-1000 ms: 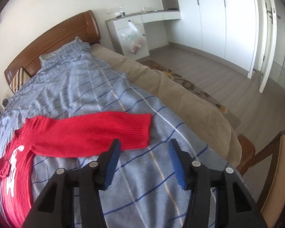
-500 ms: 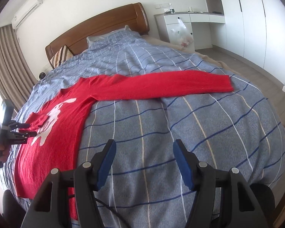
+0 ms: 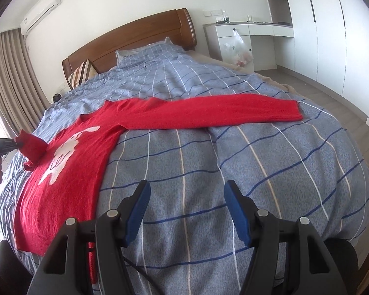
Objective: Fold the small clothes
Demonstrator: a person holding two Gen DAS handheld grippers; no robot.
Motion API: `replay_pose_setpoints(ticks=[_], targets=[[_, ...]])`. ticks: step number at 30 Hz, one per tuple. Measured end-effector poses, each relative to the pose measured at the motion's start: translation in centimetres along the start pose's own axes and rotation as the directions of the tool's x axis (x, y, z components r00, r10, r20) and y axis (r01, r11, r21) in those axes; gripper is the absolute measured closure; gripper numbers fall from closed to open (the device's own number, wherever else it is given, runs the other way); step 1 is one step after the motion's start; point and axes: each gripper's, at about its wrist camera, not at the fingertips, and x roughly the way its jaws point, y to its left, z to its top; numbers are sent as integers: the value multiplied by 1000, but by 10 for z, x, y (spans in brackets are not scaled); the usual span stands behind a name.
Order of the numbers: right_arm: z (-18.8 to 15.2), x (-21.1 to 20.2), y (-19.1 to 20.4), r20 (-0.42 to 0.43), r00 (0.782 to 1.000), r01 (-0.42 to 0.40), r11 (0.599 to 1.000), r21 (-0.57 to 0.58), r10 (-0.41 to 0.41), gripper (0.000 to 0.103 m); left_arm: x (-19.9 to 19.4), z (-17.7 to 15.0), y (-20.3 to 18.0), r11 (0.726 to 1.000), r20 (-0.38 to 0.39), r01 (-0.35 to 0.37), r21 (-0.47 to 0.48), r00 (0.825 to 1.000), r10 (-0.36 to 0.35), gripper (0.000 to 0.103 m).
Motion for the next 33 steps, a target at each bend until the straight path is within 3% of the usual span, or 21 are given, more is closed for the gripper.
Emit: replay_pose_setpoints(ticks=[3, 5, 9, 13, 18, 23, 29, 33], targets=[[-1, 5, 5, -7, 1000, -8, 1000, -9, 8, 41, 6, -4, 76, 970, -23, -175, -167, 985, 174, 100], [-2, 8, 8, -17, 1000, -12, 1000, -19, 12, 41, 9, -16, 110, 932, -52, -291, -214, 957, 287, 100], [-4, 12, 13, -29, 1000, -10, 999, -42, 9, 41, 21, -44, 143, 883, -109, -391, -259, 920, 376, 100], [-6, 16, 14, -41, 999, -1, 999, -47, -1, 41, 35, -65, 163, 858, -169, -400, -323, 916, 364, 100], [-7, 17, 14, -41, 999, 16, 998, -53, -18, 41, 45, -82, 169, 854, -204, -401, -330, 914, 350, 100], [-8, 15, 11, -35, 999, 24, 999, -43, -25, 41, 46, -86, 177, 846, -211, -369, -385, 927, 309, 100], [-9, 16, 13, -40, 999, 22, 998, -51, -24, 41, 48, -88, 178, 860, -210, -354, -368, 933, 294, 99], [-10, 17, 16, -42, 999, 23, 998, -63, -26, 41, 42, -89, 183, 871, -185, -316, -377, 947, 263, 91]])
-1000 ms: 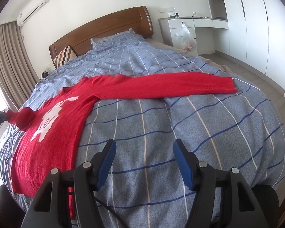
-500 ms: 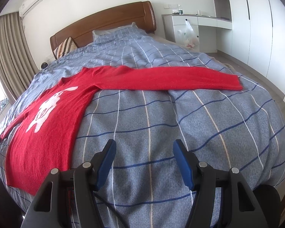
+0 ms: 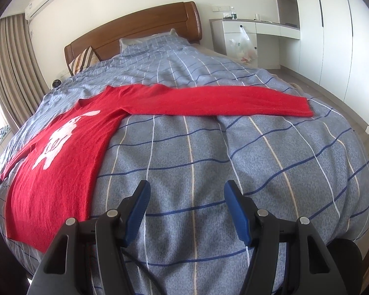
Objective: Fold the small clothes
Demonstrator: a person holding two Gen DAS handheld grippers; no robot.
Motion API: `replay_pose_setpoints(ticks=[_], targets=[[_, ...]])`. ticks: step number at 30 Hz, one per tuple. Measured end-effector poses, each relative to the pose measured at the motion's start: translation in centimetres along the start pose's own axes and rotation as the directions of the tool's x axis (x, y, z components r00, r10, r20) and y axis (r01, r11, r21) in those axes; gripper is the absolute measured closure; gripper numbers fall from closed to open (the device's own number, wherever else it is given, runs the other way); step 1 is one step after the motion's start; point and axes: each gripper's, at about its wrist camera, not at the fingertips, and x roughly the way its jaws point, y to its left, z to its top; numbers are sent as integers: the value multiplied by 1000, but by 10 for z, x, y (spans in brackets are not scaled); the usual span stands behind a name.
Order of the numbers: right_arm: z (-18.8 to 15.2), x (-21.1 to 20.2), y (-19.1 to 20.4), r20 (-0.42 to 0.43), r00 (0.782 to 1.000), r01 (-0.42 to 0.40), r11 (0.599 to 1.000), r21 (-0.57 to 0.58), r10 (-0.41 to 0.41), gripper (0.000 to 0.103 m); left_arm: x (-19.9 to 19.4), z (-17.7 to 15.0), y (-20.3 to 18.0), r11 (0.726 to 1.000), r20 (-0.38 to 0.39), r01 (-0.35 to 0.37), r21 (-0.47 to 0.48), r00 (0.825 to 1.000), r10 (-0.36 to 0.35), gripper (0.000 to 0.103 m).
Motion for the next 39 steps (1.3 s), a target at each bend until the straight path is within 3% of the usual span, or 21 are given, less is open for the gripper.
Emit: replay_pose_setpoints(ticks=[2, 4, 7, 9, 11, 12, 15, 17, 19, 20, 21, 22, 24, 26, 29, 32, 36, 37, 38, 39], targets=[[0, 1, 0, -6, 1000, -5, 1000, 1, 5, 39, -11, -3, 2, 1000, 12, -4, 20, 1000, 4, 71], [2, -3, -1, -12, 1000, -22, 1000, 10, 22, 29, -32, -10, 1, 999, 30, 2, 51, 1000, -4, 60], [2, -13, -2, -31, 998, -61, 998, 14, 62, 25, -75, -32, -6, 980, 30, 122, 155, 991, -128, 59], [2, -18, 3, -69, 992, -105, 994, -4, 104, 25, -106, -58, -17, 945, -4, 218, 244, 975, -224, 51], [-1, -21, 14, -116, 977, -181, 983, -15, 178, 25, -127, -93, -33, 886, -98, 333, 322, 943, -318, 43], [-3, -21, 21, -142, 963, -235, 972, -13, 231, 25, -134, -113, -42, 849, -162, 399, 346, 917, -365, 42], [-13, -11, 45, -236, 889, -400, 916, 20, 393, 25, -142, -171, -71, 752, -348, 542, 375, 834, -428, 42], [-21, -1, 58, -282, 844, -466, 884, 31, 456, 25, -139, -202, -85, 720, -423, 579, 381, 802, -421, 42], [-30, 13, 70, -347, 804, -503, 864, 37, 483, 25, -139, -224, -95, 706, -443, 576, 411, 804, -398, 47], [-35, 20, 74, -373, 787, -514, 857, 46, 492, 27, -138, -231, -99, 704, -443, 568, 426, 810, -385, 56], [-40, 27, 77, -399, 767, -525, 849, 60, 503, 37, -136, -236, -101, 699, -449, 567, 435, 810, -378, 64], [-45, 33, 80, -423, 746, -538, 840, 74, 515, 46, -134, -242, -103, 693, -460, 572, 439, 806, -374, 84], [-56, 43, 85, -462, 717, -548, 832, 90, 522, 99, -133, -250, -104, 681, -464, 571, 458, 807, -365, 99], [-62, 47, 85, -484, 739, -504, 861, 66, 469, 99, -137, -253, -104, 678, -440, 544, 494, 830, -345, 100], [-60, 36, 74, -494, 772, -444, 895, 31, 400, 100, -139, -253, -98, 694, -437, 515, 503, 844, -310, 101], [-61, 38, 74, -498, 785, -416, 909, 16, 368, 100, -128, -257, -101, 705, -438, 486, 516, 857, -271, 101], [-68, 47, 91, -481, 824, -381, 921, -80, 299, 99, -128, -262, -110, 707, -410, 447, 548, 880, -238, 96], [-68, 44, 94, -471, 834, -373, 923, -98, 287, 97, -132, -262, -109, 702, -405, 448, 554, 882, -242, 91], [-68, 42, 95, -466, 836, -378, 920, -104, 291, 88, -136, -262, -107, 700, -401, 445, 559, 884, -243, 75], [-69, 39, 95, -462, 838, -377, 921, -103, 291, 72, -140, -261, -106, 704, -389, 436, 561, 889, -241, 65]])
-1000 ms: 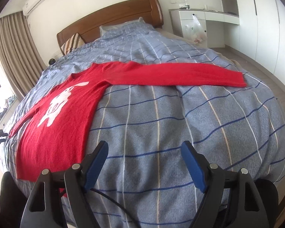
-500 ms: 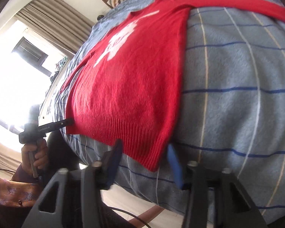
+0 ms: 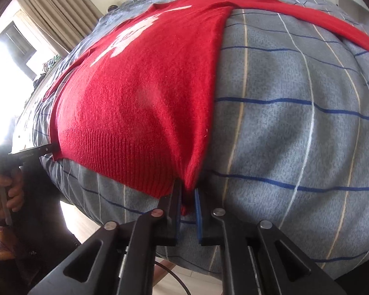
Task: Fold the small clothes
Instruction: 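Grasp the sweater hem with the left gripper while the right gripper grasps it too, pulling taut, then open both grippers and lift them away from the sweater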
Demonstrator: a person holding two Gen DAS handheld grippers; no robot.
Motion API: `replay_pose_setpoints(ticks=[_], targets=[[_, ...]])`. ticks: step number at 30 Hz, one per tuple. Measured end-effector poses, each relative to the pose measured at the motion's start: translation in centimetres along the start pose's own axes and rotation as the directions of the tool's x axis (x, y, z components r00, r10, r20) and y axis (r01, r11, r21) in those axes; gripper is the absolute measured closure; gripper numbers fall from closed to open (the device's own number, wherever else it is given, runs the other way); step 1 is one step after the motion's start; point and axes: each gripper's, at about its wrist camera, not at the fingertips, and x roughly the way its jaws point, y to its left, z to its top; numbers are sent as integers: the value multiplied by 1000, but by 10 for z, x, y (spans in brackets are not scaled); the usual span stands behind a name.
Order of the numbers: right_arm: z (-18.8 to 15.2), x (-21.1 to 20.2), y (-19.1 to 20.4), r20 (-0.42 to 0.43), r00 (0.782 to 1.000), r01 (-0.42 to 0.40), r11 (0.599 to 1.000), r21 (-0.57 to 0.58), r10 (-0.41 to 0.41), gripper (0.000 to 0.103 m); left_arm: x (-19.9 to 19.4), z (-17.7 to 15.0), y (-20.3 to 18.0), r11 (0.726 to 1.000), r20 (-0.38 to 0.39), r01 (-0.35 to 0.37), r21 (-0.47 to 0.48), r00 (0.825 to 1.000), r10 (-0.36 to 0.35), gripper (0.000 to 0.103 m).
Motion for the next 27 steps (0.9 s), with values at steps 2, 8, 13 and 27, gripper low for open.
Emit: replay_pose_setpoints(ticks=[2, 8, 13, 27], targets=[[-2, -9, 0, 13, 1000, 15, 1000, 13, -15, 50, -18, -3, 4, 1000, 55, -17, -18, 998, 18, 41], [2, -76, -13, 284, 947, 136, 988, 68, -150, 30, -70, 9, 27, 989, 318, -50, -141, 943, 93, 6], [31, -96, -36, 461, 840, 275, 957, 96, -287, 21, -49, 57, 51, 974, 429, -95, -207, 886, 177, 5], [52, -48, -93, 326, 870, 324, 928, 186, -370, 17, 12, 75, 82, 949, 340, -182, -256, 902, 265, 1]])
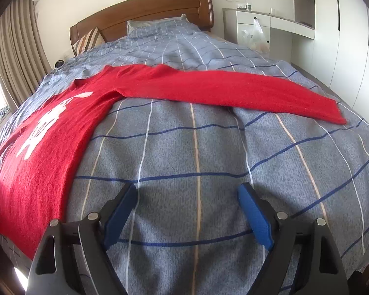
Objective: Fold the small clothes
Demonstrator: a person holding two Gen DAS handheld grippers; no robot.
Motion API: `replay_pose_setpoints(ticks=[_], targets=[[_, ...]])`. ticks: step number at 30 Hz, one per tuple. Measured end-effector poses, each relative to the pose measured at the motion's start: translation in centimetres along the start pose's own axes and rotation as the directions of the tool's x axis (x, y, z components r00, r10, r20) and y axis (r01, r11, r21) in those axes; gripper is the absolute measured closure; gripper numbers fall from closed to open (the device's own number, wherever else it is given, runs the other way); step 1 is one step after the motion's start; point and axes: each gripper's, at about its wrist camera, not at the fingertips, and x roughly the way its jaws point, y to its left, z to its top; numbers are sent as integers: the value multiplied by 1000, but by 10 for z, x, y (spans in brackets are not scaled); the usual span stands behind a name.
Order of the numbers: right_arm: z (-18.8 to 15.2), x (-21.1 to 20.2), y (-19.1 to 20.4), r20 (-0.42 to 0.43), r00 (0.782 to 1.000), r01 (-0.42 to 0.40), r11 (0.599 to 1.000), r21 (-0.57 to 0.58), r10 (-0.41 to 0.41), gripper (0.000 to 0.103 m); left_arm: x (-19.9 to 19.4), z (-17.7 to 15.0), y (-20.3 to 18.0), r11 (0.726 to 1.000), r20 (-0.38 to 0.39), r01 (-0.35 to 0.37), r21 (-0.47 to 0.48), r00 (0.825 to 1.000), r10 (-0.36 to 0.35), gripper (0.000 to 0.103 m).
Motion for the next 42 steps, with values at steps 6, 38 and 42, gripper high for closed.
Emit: replay_pose_setpoints(ticks=[6, 38, 42], targets=[[-4, 5, 0, 0, 1000, -8, 1000, -4, 8, 11, 1, -2, -1, 1000, -2, 11, -10, 1000, -11, 0], [-8, 7, 11, 6, 1000, 9, 999, -41, -9, 1, -2, -5, -6, 1000, 14, -13, 19, 1000, 13, 0], [-8, 7, 11, 6, 1000, 9, 999, -41, -9, 1, -2, -5, -6, 1000, 14, -14, 20, 1000, 13, 0]])
